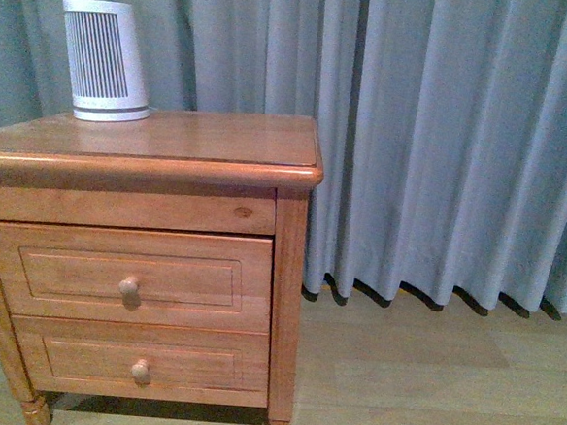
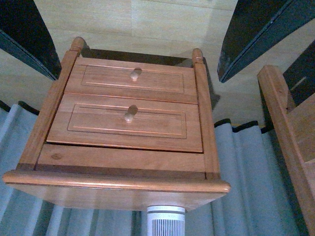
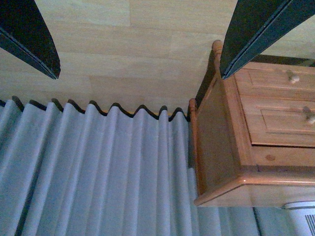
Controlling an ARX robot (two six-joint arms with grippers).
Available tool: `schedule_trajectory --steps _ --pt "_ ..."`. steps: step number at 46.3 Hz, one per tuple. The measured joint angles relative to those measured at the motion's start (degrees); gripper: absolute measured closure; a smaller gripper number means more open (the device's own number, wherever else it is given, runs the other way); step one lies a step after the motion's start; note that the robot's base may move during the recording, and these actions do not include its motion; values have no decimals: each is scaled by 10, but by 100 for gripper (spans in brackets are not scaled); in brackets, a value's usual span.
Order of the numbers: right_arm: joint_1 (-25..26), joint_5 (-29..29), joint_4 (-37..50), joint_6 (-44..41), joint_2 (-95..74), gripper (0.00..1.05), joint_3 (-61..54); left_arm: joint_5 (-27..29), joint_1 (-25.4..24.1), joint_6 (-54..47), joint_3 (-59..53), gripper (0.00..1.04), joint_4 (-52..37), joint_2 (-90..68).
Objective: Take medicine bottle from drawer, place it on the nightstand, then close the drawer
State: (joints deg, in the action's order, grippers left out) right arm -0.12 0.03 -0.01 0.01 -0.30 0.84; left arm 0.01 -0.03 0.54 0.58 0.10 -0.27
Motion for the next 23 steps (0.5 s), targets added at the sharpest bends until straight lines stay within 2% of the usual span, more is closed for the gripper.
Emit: schedule_trajectory --steps 23 --pt "0 0 0 0 0 7 0 0 0 0 0 6 0 0"
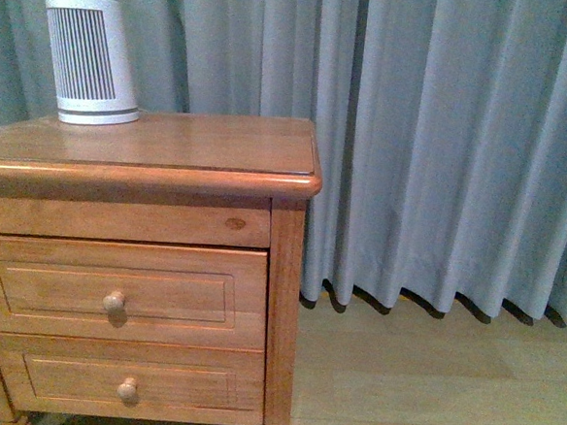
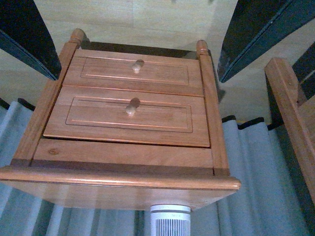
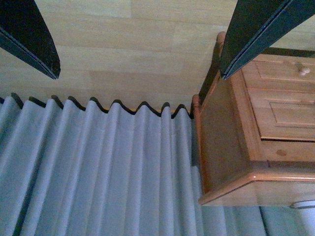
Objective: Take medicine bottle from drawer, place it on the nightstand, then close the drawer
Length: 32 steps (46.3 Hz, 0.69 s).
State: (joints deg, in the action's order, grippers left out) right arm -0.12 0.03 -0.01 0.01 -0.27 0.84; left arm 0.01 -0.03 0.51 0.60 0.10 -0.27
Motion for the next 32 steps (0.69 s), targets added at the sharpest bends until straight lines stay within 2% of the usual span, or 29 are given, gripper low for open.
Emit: schedule_trajectory --steps 6,8,12,21,32 --pt "0 0 0 0 0 7 0 -5 -1 1 1 6 3 -2" --pt "0 0 0 0 0 7 0 -47 -11 27 30 6 74 -37" --pt "0 0 0 0 0 7 0 -83 -16 55 87 6 147 -140" --pt "0 0 0 0 0 7 0 -90 10 78 246 6 -5 -397" --pt "0 0 0 0 0 7 0 -82 54 60 374 6 -189 -688"
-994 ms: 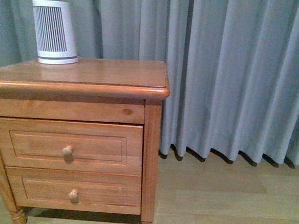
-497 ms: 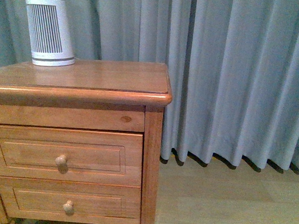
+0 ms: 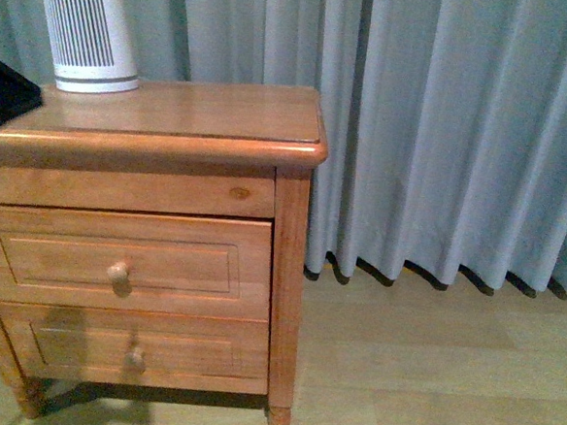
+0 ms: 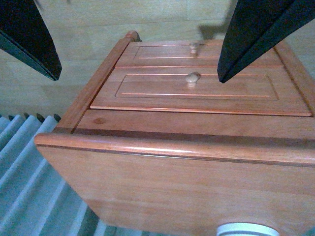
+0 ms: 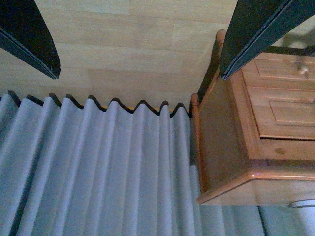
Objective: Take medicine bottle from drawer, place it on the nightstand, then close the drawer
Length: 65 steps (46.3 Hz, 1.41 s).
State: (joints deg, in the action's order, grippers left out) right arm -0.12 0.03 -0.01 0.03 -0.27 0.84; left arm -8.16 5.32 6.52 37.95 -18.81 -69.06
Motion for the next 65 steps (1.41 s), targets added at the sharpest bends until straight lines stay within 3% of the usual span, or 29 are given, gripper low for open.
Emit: schedule_trajectory --steps 6,22,41,65 --pt "0 0 0 0 0 7 0 16 14 -3 53 6 -83 -201" --pt "0 0 0 0 0 7 0 23 21 3 159 6 -112 -414" --pt "0 0 0 0 0 7 0 37 24 2 257 6 -115 -522" --pt "0 0 0 0 0 7 0 33 -6 -20 256 6 -165 -553"
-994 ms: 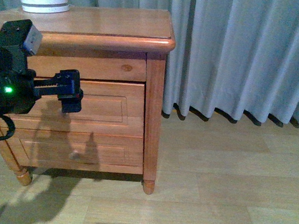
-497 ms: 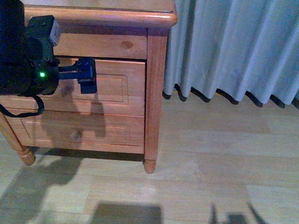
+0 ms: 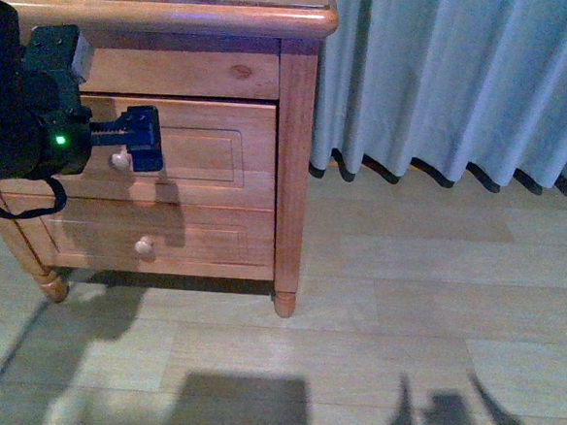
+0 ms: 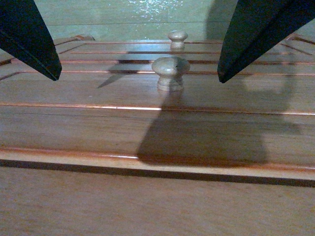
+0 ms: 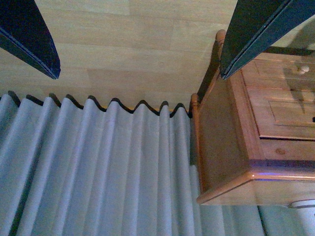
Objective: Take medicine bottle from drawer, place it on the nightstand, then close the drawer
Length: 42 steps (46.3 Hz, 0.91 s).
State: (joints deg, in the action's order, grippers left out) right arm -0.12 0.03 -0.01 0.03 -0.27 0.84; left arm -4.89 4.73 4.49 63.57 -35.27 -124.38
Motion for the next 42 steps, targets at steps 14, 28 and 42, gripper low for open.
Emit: schedule_trajectory --steps 14,28,42 --pt "0 0 0 0 0 7 0 -12 -7 -9 0 6 -8 -20" --pt "0 0 0 0 0 7 0 -14 -12 -30 0 6 -28 -38" --pt "0 0 0 0 0 7 0 -15 -17 -38 1 6 -41 -45"
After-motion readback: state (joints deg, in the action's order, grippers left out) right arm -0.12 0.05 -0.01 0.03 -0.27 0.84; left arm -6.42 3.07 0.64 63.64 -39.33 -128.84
